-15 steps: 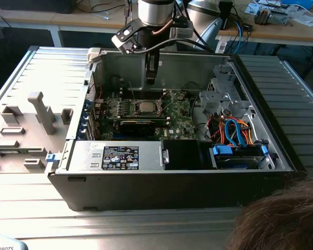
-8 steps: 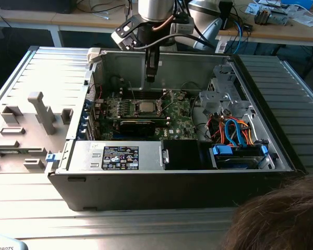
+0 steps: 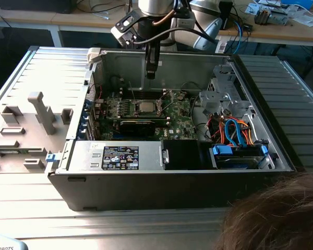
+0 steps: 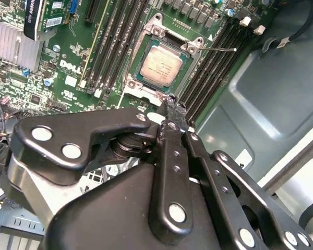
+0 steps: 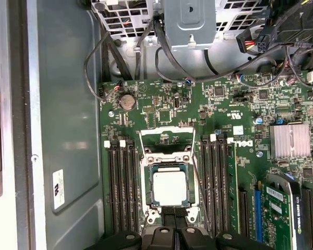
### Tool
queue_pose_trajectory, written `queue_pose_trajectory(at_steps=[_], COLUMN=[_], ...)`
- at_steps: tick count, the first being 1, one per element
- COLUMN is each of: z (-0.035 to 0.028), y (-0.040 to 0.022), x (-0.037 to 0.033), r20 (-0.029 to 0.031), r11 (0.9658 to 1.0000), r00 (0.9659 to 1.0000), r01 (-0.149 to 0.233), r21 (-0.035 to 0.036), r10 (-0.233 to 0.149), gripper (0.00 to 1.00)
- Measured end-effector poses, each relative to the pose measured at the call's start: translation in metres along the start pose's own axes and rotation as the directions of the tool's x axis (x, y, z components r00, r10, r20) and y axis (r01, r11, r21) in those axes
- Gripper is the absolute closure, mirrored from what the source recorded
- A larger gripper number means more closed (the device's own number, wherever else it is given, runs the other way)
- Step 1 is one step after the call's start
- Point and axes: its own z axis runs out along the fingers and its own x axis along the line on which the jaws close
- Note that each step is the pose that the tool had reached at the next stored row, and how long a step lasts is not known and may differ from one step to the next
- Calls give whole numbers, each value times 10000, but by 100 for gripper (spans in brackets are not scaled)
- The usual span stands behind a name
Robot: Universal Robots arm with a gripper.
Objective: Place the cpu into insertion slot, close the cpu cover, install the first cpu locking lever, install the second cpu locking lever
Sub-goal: 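Close the cpu cover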
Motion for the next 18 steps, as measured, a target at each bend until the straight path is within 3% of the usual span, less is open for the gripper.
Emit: queue_pose_trajectory(at_steps=[11,13,16,18], z=[-178,-183,-181,-150], y=[-1,2,38,95], x=[3,3,5,7], r20=[0,-3,3,11], r11=[10000,10000,9999,9996], r00=[10000,10000,9999,9998], r01=[56,91,121,199], r21=[1,1,82,224], r10=[-56,-91,-121,-200], gripper=[89,89,89,89])
